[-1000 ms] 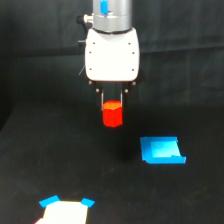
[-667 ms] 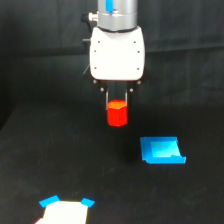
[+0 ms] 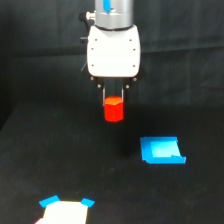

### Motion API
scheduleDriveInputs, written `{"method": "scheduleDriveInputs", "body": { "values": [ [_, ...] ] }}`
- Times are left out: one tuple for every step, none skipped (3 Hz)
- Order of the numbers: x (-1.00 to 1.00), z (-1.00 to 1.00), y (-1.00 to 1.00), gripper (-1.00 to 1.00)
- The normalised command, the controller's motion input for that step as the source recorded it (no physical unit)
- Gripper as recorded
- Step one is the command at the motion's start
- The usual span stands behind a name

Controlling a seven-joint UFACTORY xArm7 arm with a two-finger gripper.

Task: Pick up the red object from the table

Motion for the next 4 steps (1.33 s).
{"method": "scheduleDriveInputs", "body": {
  "values": [
    [1.0,0.57,-0.34,-1.0],
    [0.67,0.7,-0.72,-0.81],
    [-0.06,-0.4,-0.25,-0.97],
    [-0.23,-0.75,-0.05,-1.0]
  ]
}}
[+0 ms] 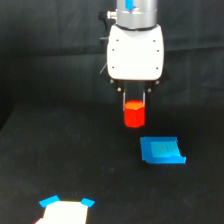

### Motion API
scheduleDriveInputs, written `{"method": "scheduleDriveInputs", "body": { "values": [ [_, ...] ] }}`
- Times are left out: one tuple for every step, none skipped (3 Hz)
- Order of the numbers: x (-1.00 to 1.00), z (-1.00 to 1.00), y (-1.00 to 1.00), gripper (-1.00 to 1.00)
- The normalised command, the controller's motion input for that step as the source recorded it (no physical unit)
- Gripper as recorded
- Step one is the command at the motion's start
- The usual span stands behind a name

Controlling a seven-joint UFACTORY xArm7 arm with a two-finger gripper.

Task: Pick up the red object from the table

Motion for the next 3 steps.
{"method": "scheduleDriveInputs", "body": {
  "values": [
    [-0.31,-0.79,0.32,-1.0],
    [-0.24,-0.12,-0.14,-0.71],
    [-0.39,0.38,-0.35,-0.9]
  ]
}}
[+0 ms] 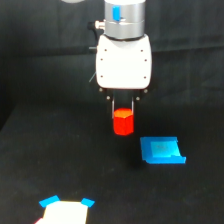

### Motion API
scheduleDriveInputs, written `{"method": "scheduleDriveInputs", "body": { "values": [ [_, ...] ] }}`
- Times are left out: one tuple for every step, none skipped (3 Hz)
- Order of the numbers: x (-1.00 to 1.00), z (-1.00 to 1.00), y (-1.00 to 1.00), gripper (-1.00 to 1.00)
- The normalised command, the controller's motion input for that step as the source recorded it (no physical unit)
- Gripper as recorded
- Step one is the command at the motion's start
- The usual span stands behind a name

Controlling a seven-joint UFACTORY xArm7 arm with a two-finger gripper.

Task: Pick up the red object from the table

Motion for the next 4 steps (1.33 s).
{"method": "scheduleDriveInputs", "body": {
  "values": [
    [-0.21,-0.01,-0.15,-0.69],
    [-0.12,-0.18,0.15,-1.0],
    [-0.14,0.27,0.62,-1.0],
    [-0.17,-0.05,-0.66,-0.64]
  ]
}}
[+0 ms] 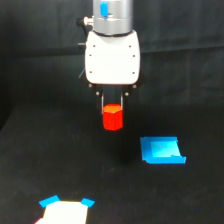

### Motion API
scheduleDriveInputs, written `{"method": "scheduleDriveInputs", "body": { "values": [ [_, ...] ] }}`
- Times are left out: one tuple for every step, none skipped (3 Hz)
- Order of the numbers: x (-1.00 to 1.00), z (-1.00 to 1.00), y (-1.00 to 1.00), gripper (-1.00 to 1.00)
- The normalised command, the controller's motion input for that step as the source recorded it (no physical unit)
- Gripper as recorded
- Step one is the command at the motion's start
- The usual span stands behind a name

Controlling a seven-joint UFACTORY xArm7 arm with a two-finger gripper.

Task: Pick up the red object from the table

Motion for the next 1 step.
{"method": "scheduleDriveInputs", "body": {
  "values": [
    [-0.3,-0.24,0.57,-1.0]
  ]
}}
